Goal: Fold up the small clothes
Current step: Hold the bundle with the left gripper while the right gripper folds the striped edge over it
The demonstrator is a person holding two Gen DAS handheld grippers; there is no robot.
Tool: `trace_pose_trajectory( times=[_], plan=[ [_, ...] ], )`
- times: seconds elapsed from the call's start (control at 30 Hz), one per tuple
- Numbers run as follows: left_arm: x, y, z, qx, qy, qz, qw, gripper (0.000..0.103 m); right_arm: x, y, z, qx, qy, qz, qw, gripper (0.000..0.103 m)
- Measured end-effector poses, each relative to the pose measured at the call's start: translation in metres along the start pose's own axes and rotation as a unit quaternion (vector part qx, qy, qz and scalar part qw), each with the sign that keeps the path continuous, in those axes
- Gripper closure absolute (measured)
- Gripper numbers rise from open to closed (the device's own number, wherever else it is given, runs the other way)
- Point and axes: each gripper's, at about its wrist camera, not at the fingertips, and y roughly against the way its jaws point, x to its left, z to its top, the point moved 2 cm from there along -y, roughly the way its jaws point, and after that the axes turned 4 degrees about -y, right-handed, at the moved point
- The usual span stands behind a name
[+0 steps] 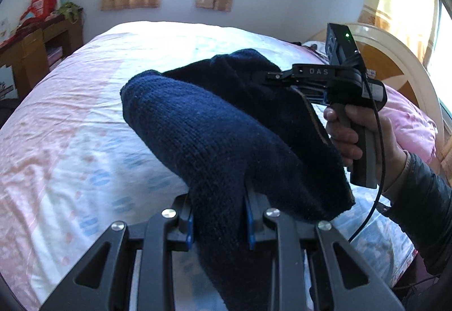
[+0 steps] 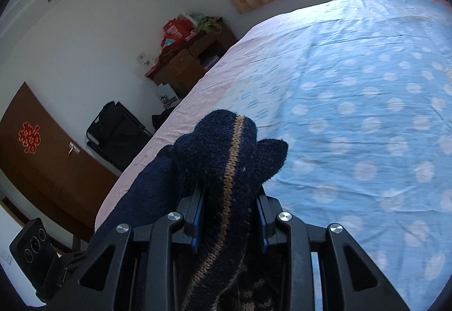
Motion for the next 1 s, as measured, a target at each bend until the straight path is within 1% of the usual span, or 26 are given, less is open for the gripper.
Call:
trace_pose_trajectory(
  times=[0.3, 0.4, 0.53, 0.83, 1.0],
  plan=[
    [0.021, 0.019, -0.017, -0.004, 0.02, 0.025, 0.9995, 0.076, 0.033, -0.042, -0.01, 0.027, 0.013, 0.02, 0.999, 0.072],
    [0.029, 0.029, -0.026, -0.006, 0.028, 0.03, 0.9991, 0.076, 0.041, -0.051, -0.013, 0.034, 0.019, 0.025, 0.999, 0.072],
    [0.036, 0.031, -0.034, -0.007, 0.039, 0.036, 0.9986, 0.076, 0.052, -0.063, -0.017, 0.042, 0.025, 0.029, 0.998, 0.072],
    [0.049, 0.032, -0.047, 0.0, 0.057, 0.04, 0.9976, 0.076, 0.056, -0.092, -0.025, 0.065, 0.028, 0.024, 0.997, 0.072],
    [0.056, 0.028, -0.063, 0.016, 0.069, 0.048, 0.9963, 0.076, 0.053, -0.11, -0.029, 0.082, 0.028, 0.012, 0.996, 0.072]
  ],
)
